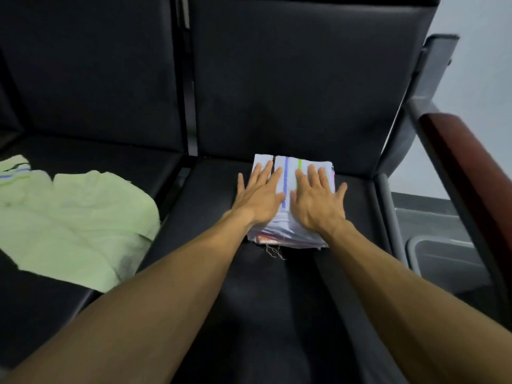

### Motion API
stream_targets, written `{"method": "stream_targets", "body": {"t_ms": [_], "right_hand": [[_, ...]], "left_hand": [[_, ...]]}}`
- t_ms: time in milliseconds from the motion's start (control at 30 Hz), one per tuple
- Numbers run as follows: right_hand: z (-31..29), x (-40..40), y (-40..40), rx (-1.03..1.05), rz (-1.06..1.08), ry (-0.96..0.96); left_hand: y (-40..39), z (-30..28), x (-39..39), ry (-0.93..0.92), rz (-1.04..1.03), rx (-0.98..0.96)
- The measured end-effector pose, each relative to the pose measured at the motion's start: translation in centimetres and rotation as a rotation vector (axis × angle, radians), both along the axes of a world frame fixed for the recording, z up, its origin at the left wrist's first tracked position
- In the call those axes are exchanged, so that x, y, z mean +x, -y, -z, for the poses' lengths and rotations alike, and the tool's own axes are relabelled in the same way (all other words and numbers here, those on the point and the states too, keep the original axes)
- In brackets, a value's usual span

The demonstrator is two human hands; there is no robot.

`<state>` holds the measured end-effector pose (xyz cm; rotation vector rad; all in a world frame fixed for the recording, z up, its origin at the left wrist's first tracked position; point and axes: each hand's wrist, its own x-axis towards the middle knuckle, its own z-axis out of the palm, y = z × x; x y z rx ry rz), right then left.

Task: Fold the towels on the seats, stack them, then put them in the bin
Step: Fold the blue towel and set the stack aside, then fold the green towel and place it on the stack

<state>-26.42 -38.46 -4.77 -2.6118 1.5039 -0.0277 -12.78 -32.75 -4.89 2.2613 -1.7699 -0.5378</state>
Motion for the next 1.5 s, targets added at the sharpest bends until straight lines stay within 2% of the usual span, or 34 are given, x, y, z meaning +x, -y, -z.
{"method": "stream_targets", "body": {"t_ms": [67,133,267,467,567,700,867,1000,1167,1333,1500], "right_hand": [[-2.1,1.1,-2.5,-0.168,-0.025,0.077],[-3.3,3.1,-6.3,-0.220,-0.114,0.214],[-3.3,8.8,-13.4,0.030,-0.276,0.317],[0.0,15.8,-21.3,0.246,-0.445,0.253],[1.3,18.3,-24.5,0.317,-0.450,0.194],[2.8,20.1,-26.2,0.271,-0.406,0.127],[2.4,21.0,-25.5,0.345,-0.340,0.205],[0.1,19.8,-24.5,0.461,-0.203,0.578],[-4.8,14.2,-22.2,0.312,-0.173,0.865],[-8.5,6.1,-19.0,0.173,-0.085,0.894],[-8.6,-2.1,-16.3,0.158,0.060,0.809]], "left_hand": [[-3.2,-1.1,0.5,-0.056,-0.027,-0.082],[-7.3,-1.5,1.8,-0.077,-0.101,-0.167],[-15.1,-1.4,6.4,0.083,-0.288,-0.158],[-24.4,-1.1,12.4,0.206,-0.381,0.030],[-26.9,-0.4,14.7,0.174,-0.375,0.165],[-27.6,-0.2,16.4,0.177,-0.420,0.144],[-27.2,-0.7,16.8,0.098,-0.490,0.055],[-26.6,-2.8,15.6,0.044,-0.540,-0.182],[-24.4,-4.5,11.1,-0.104,-0.504,-0.401],[-21.4,-7.3,4.0,-0.251,-0.403,-0.620],[-17.9,-7.8,-1.5,-0.256,-0.433,-0.577]]}}
